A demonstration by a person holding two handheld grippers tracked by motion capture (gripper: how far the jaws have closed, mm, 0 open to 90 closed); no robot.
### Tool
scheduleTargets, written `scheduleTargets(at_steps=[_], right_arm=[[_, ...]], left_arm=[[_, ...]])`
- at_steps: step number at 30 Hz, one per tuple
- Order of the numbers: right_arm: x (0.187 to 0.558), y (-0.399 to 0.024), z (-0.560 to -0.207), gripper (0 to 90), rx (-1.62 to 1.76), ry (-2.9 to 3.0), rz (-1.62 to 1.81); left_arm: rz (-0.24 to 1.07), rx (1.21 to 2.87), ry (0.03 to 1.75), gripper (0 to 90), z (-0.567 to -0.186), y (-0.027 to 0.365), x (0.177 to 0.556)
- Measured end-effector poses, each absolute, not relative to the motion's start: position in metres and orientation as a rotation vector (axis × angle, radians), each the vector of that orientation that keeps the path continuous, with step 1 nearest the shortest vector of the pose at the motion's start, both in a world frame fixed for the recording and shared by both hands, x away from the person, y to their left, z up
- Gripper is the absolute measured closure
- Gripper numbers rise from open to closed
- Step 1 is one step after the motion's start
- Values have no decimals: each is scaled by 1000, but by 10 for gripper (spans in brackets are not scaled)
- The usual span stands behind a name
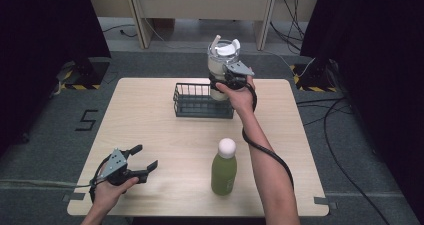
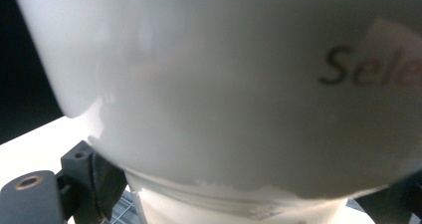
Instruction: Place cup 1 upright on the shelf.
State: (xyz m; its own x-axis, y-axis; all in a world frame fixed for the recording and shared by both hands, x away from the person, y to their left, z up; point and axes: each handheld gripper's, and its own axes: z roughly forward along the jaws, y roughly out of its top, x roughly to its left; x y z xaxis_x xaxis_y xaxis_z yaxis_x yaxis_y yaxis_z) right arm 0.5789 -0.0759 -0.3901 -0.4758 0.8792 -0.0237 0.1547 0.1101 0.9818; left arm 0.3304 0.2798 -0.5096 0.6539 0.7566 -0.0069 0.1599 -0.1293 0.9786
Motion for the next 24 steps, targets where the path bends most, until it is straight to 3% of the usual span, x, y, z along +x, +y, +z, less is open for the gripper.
scheduleTargets(at_steps=[24], right_arm=[[584,-76,-419,104,1057,1781,1382]], left_arm=[[606,1654,758,150,-510,280,330]])
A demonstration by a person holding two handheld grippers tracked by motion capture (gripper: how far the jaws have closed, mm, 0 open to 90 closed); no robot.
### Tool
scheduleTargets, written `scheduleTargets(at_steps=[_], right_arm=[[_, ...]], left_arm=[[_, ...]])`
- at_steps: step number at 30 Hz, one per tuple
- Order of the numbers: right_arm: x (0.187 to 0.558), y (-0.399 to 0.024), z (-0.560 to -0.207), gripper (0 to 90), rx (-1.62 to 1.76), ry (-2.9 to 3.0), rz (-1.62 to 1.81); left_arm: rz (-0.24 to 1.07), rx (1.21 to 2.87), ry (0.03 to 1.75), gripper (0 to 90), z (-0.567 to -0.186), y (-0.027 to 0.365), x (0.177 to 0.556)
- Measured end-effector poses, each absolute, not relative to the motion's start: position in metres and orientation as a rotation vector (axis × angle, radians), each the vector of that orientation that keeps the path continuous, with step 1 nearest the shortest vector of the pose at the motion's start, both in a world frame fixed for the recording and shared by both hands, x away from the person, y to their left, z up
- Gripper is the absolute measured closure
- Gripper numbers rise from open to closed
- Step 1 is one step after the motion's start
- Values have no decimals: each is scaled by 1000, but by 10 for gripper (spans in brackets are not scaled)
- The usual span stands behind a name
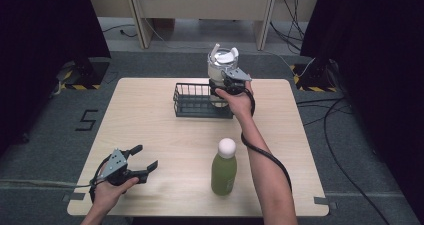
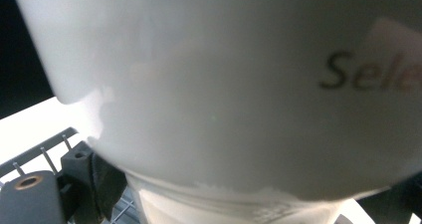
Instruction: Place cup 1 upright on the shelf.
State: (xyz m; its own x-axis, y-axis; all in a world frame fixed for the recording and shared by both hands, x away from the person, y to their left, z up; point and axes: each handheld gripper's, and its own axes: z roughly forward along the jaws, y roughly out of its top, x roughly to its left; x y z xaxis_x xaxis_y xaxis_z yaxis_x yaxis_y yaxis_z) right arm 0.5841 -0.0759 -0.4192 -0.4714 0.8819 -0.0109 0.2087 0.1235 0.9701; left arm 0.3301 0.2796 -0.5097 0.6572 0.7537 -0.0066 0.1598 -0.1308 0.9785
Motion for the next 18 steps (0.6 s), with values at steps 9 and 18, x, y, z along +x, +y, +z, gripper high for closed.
scheduleTargets(at_steps=[9,18], right_arm=[[585,-75,-427,103,1069,1789,1371],[585,-75,-428,103,1068,1788,1371]], left_arm=[[607,1653,761,148,-510,280,330],[607,1655,758,148,-510,279,330]])
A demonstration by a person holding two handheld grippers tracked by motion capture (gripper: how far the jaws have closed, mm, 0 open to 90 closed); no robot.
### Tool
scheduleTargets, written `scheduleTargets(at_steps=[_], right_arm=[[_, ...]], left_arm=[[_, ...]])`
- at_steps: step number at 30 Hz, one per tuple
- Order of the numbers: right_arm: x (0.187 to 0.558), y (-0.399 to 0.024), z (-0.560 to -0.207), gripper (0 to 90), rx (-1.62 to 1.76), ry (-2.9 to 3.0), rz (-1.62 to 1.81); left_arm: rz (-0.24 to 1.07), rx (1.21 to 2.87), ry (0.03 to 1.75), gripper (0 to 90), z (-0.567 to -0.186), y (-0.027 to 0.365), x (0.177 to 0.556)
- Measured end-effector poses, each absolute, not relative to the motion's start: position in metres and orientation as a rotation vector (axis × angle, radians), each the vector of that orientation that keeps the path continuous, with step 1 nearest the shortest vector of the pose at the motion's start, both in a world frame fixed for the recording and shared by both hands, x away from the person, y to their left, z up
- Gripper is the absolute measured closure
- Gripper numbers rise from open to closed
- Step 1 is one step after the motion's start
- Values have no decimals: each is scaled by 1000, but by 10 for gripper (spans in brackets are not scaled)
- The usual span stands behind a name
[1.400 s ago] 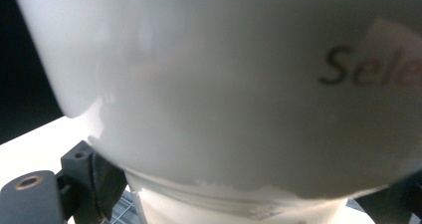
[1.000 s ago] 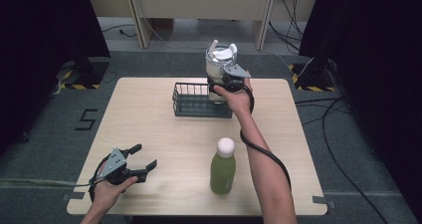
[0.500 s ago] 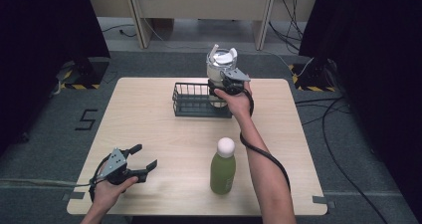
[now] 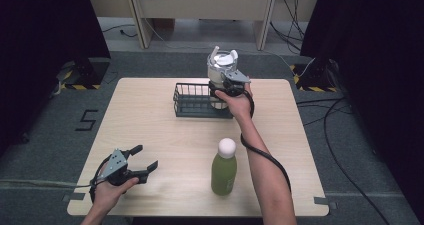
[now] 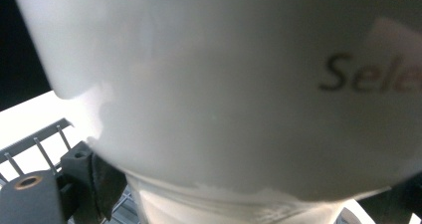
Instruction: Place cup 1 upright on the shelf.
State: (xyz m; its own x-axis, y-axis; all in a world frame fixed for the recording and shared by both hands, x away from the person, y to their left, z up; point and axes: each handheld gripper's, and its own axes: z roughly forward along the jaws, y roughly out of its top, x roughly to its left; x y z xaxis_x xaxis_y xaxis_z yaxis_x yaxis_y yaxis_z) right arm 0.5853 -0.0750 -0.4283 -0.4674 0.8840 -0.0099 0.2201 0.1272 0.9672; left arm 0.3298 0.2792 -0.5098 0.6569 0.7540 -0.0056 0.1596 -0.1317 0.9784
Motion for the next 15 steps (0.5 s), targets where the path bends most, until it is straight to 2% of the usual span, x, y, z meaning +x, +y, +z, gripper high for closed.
scheduleTargets(at_steps=[15], right_arm=[[582,-72,-432,86,1052,1784,1375]], left_arm=[[608,1656,753,148,-509,279,329]])
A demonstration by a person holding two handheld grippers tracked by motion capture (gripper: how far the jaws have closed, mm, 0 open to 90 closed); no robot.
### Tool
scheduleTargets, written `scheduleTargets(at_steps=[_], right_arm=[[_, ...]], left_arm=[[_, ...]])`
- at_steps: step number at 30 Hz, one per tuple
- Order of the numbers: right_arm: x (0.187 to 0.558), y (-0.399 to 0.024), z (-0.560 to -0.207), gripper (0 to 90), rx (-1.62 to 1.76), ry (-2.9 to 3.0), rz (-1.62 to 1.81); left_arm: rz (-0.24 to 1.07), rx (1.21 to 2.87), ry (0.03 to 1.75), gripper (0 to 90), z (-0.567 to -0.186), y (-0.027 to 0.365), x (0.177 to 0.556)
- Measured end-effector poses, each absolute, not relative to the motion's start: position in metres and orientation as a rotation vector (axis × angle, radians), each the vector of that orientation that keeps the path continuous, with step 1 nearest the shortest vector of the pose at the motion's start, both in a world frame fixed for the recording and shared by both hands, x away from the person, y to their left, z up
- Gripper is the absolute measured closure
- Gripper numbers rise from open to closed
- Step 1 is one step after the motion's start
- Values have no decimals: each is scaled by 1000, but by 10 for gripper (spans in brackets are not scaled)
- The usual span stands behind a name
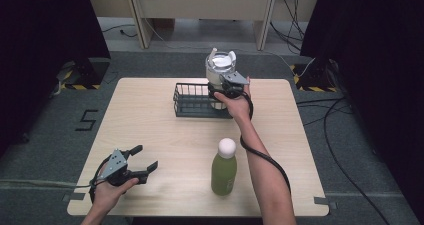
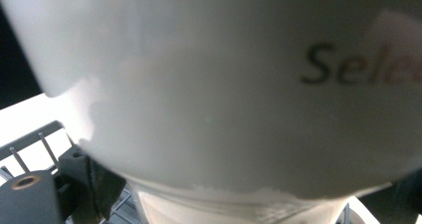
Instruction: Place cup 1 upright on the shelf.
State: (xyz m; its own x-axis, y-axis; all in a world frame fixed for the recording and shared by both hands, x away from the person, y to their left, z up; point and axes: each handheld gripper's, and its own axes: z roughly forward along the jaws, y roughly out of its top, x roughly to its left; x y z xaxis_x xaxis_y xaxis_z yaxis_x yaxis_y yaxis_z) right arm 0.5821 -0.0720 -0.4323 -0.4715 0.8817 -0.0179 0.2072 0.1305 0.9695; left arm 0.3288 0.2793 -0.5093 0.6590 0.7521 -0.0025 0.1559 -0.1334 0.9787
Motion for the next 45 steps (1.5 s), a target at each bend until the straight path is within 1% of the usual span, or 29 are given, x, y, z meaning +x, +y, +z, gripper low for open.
scheduleTargets(at_steps=[2,5,11,33,45], right_arm=[[582,-72,-433,74,1059,1776,1374],[582,-72,-434,34,1070,1765,1378],[579,-76,-431,1,1060,1762,1380],[559,-91,-425,1,1023,1778,1383],[538,-107,-426,14,1039,1766,1414]], left_arm=[[608,1656,752,148,-509,279,329],[608,1657,752,148,-509,279,329],[608,1657,750,148,-509,279,329],[614,1662,744,147,-509,276,329],[615,1665,734,147,-509,274,328]])
